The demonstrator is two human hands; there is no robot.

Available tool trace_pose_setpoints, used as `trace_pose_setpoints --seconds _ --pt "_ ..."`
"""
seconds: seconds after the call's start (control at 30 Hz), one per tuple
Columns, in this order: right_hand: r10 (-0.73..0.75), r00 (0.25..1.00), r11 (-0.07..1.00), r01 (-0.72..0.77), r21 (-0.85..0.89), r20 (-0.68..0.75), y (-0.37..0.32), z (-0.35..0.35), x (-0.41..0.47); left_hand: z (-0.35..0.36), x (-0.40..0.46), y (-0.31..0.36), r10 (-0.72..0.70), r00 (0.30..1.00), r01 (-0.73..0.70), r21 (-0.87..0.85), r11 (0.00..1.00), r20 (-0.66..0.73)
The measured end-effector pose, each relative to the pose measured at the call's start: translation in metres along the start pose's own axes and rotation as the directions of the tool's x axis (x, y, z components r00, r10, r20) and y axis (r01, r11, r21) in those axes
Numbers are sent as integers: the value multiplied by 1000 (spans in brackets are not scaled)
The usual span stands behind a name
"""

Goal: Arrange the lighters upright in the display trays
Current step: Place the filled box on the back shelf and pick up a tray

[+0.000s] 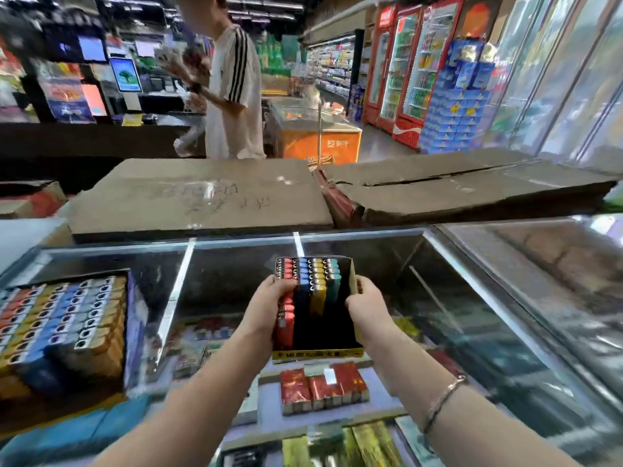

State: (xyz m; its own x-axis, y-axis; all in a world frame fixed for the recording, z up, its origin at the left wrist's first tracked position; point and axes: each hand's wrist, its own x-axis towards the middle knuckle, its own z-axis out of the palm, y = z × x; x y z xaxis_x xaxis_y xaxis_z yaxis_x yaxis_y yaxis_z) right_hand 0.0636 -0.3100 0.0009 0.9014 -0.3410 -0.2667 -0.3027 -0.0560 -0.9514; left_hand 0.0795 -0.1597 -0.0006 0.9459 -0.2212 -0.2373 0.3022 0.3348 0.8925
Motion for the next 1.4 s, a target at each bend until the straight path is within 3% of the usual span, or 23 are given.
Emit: trace_pose_setpoints --seconds 0.1,0.3,0.47,0.83,1.1,1.4 --pt "24 999 998 -22 -50 27 -3 -23 9 24 7 -5 2 1000 -1 17 1000 -29" --pt "-52 985 974 87 -209 166 8 -70 24 62 16 -21 -8 996 8 1 1000 -84" --pt "-84 963 970 137 -198 257 10 -85 34 73 21 -23 4 998 -3 8 1000 -61" --pt "-56 996 980 69 -187 71 6 -73 42 74 38 -24 17 1000 -16 57 998 -25" --pt "60 996 998 -57 41 -66 -1 -75 38 71 53 -23 -82 996 81 23 996 44" --pt "51 937 985 9 170 -347 -12 -155 12 158 54 -18 -120 940 101 76 992 320"
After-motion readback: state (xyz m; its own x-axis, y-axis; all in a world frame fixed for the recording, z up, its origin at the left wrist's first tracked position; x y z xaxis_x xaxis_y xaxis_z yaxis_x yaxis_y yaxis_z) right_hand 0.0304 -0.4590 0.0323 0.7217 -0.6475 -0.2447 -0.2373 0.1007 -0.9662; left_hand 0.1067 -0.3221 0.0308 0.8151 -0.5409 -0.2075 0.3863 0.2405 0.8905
